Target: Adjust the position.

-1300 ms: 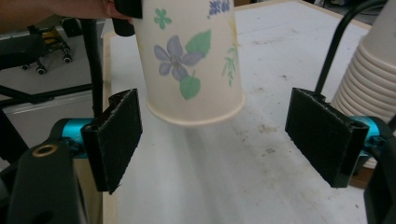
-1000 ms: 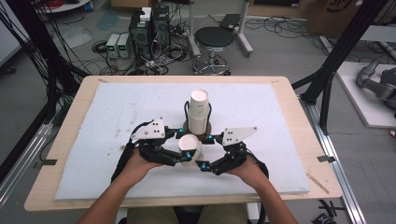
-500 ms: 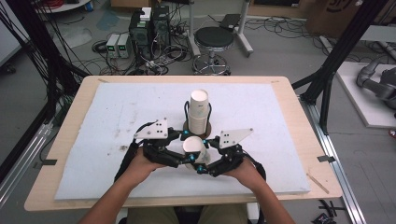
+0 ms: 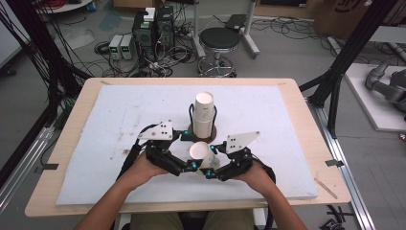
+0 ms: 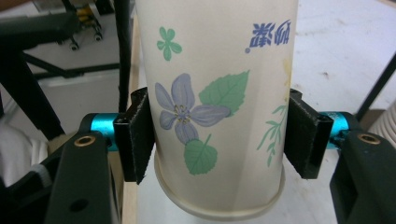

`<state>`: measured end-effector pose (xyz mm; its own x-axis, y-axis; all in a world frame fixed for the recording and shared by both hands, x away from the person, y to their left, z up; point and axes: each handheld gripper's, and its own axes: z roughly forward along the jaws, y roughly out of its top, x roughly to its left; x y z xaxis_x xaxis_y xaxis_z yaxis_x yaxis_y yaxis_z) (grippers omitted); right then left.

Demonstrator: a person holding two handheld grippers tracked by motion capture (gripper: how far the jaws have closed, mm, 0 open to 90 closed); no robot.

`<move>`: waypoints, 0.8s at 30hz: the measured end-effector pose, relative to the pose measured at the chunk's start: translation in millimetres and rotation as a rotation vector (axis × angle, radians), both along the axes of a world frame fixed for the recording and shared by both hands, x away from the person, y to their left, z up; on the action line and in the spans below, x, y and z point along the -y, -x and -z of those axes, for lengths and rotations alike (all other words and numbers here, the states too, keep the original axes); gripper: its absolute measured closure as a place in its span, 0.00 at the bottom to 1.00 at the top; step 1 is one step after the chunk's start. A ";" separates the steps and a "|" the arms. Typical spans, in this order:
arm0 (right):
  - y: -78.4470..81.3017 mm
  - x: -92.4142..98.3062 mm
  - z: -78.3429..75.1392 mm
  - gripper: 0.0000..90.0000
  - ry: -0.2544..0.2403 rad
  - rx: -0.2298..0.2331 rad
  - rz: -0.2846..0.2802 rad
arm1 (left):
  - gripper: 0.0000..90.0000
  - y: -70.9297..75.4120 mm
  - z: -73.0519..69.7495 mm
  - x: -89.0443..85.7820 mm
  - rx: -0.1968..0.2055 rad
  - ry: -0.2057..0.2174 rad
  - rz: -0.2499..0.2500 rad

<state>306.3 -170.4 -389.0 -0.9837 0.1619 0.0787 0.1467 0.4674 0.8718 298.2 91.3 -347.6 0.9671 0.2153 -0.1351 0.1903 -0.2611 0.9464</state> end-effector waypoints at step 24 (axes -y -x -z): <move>-2.8 -18.0 -37.6 0.39 0.323 0.114 -0.112 | 0.16 -0.9 -10.6 1.6 0.005 -0.194 0.086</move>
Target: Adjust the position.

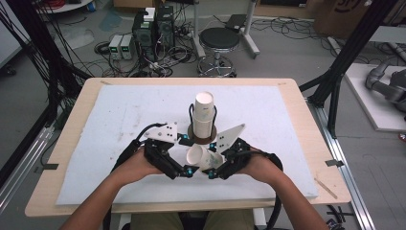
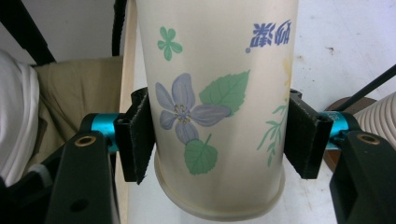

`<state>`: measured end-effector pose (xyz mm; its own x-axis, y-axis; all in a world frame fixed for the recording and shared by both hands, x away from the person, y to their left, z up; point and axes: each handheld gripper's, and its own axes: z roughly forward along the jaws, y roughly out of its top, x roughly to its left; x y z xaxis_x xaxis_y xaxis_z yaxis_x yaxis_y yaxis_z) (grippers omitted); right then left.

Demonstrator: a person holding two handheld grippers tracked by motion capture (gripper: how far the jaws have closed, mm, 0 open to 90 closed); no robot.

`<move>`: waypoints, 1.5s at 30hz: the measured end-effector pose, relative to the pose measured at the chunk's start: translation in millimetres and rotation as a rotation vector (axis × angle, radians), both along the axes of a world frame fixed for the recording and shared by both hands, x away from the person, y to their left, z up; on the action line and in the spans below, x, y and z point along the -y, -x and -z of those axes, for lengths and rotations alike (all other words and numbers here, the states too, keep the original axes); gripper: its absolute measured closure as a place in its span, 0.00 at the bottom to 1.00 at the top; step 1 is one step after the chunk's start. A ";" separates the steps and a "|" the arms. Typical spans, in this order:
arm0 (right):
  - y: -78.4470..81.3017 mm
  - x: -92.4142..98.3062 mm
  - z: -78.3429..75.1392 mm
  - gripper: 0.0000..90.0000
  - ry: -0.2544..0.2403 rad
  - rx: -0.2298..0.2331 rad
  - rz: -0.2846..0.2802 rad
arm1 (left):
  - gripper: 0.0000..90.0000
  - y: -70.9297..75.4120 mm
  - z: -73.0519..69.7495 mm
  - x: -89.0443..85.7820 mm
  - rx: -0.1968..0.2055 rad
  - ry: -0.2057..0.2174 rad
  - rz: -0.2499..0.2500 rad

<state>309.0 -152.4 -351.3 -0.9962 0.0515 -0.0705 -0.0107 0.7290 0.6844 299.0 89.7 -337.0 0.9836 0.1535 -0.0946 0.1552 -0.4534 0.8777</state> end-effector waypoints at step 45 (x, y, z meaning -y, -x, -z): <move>1.5 1.1 -17.7 0.24 0.030 -0.042 0.063 | 0.41 -7.1 16.1 -10.0 0.007 0.013 0.012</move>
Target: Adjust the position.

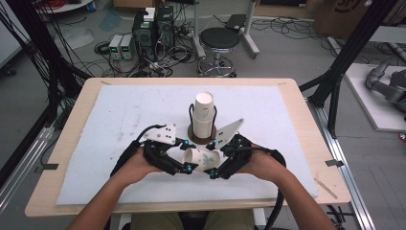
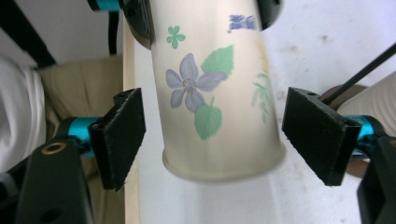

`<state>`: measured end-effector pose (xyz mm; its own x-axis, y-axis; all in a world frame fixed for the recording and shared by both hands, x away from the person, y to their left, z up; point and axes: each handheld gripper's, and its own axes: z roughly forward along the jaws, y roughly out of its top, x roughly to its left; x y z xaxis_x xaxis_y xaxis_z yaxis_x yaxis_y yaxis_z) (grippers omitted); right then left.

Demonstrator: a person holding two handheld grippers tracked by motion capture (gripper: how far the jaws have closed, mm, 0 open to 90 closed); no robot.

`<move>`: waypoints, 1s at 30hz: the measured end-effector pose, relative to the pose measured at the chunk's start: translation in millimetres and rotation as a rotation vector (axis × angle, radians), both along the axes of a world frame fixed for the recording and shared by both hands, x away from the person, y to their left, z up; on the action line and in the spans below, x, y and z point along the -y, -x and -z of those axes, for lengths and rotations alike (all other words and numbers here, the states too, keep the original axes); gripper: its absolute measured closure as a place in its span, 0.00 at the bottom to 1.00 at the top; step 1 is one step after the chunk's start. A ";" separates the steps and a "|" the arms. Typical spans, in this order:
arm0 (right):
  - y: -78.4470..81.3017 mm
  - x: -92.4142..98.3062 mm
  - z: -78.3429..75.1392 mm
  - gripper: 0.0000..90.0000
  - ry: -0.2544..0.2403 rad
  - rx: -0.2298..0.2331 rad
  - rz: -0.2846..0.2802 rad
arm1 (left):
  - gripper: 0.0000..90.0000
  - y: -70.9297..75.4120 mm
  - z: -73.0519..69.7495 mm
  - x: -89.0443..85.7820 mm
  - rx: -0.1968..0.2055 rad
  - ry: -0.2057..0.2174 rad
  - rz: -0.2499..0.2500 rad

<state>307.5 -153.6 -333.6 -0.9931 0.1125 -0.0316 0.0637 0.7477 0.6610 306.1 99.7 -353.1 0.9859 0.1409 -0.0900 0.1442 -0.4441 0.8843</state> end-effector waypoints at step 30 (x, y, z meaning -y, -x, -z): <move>12.9 49.2 29.4 0.23 -0.381 0.032 0.180 | 0.41 9.6 14.8 -29.1 0.015 0.157 -0.084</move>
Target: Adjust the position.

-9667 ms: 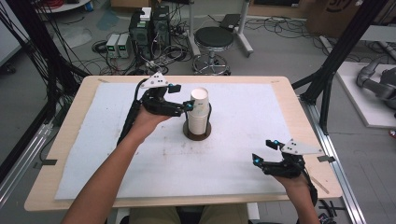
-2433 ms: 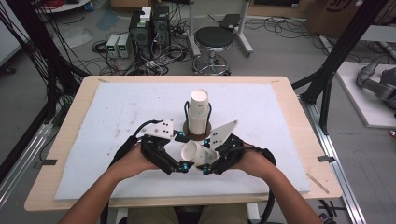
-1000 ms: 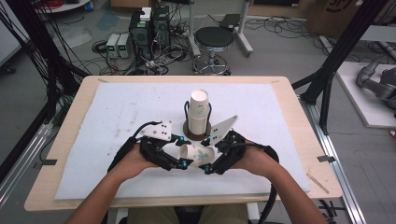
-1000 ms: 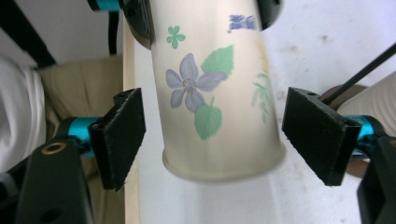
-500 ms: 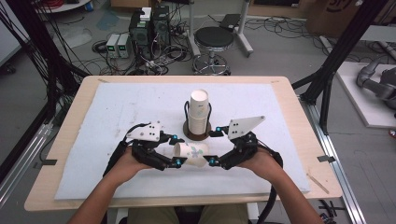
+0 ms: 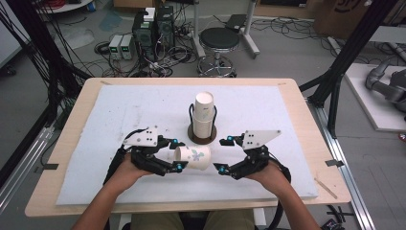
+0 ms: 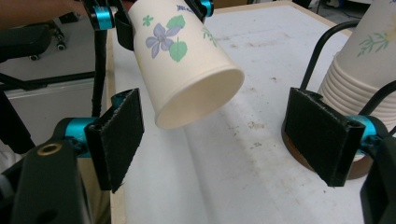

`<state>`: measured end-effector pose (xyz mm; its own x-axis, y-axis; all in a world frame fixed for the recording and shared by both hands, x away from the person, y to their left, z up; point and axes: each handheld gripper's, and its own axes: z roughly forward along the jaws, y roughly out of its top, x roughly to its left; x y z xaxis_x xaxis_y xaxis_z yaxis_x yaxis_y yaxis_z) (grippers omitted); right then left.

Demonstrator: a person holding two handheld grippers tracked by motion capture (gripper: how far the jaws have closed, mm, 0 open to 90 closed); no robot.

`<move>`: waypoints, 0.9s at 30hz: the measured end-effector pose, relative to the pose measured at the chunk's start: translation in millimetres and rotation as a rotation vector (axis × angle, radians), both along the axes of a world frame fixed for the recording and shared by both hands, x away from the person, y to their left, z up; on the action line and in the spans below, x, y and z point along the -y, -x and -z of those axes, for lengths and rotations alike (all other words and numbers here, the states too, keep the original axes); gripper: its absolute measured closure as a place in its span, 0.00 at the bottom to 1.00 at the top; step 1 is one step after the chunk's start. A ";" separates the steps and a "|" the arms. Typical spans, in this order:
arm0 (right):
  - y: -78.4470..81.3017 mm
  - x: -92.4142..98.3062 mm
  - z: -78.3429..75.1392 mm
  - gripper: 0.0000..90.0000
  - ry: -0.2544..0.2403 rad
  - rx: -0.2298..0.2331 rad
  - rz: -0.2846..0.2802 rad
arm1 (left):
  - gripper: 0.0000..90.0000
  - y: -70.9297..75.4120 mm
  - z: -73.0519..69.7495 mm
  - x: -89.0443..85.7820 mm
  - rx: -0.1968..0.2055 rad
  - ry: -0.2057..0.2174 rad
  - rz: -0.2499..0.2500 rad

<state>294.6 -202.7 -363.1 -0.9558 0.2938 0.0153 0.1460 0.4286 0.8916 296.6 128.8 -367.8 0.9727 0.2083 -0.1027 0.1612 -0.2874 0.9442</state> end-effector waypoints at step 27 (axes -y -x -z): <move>1.6 -4.9 22.7 0.23 -0.099 -0.067 -0.078 | 0.41 7.5 -4.1 2.7 0.030 0.059 0.036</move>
